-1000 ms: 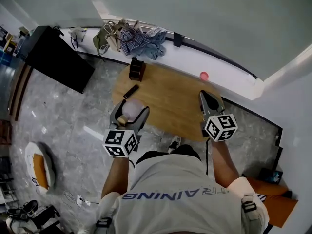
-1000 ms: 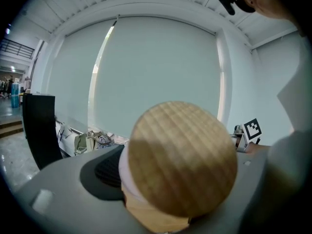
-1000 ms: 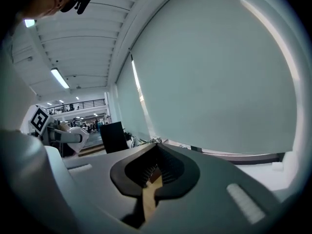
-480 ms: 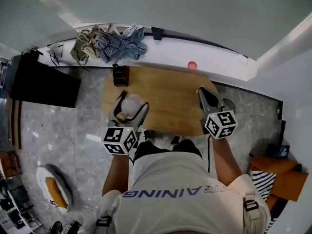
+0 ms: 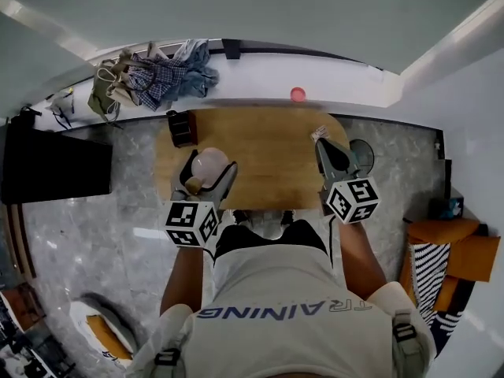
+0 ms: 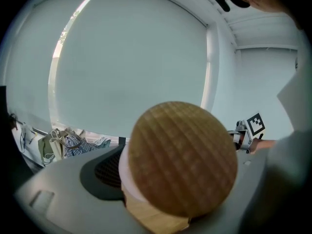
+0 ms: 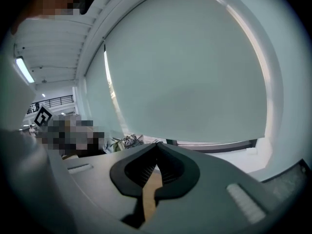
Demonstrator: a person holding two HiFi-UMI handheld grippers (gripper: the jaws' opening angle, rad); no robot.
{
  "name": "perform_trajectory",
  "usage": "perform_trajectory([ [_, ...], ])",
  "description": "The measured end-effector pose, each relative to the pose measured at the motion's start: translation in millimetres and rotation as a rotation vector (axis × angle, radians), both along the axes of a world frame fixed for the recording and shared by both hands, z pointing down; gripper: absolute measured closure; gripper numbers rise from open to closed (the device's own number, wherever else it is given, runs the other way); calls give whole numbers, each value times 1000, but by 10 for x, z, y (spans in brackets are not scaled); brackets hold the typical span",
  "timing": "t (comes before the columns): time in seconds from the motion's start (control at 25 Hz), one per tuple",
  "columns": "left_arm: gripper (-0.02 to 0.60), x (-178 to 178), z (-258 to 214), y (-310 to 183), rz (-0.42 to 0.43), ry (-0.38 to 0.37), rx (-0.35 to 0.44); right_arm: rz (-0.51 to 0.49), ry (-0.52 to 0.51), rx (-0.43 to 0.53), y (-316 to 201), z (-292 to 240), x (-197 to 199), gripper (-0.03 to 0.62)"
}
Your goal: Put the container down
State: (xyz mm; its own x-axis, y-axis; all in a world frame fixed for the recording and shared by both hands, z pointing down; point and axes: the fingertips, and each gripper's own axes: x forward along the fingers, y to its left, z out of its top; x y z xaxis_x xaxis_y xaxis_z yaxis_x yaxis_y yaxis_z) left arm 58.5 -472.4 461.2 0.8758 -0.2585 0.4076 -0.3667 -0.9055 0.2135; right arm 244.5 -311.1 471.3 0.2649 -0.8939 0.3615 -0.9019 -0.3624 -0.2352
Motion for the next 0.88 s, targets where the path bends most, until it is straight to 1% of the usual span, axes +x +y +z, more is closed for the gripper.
perform_trajectory([
  [0.2, 175, -145, 239, -111, 10, -43, -13, -17, -24, -34, -153, 167, -197, 578],
  [0.32, 175, -173, 445, -131, 2, -72, -35, -22, -40, -46, -201, 295, -193, 577],
  [0.44, 175, -146, 726, -85, 7, -116, -55, -15, -74, -59, -181, 513, -173, 577],
  [0.68, 175, 95, 1358, -22, 51, -195, -65, 10, -171, -100, -75, 1145, -190, 577],
  [0.88, 175, 410, 1925, 22, 81, -223, -89, 17, -205, -123, 2, 1554, -190, 577],
])
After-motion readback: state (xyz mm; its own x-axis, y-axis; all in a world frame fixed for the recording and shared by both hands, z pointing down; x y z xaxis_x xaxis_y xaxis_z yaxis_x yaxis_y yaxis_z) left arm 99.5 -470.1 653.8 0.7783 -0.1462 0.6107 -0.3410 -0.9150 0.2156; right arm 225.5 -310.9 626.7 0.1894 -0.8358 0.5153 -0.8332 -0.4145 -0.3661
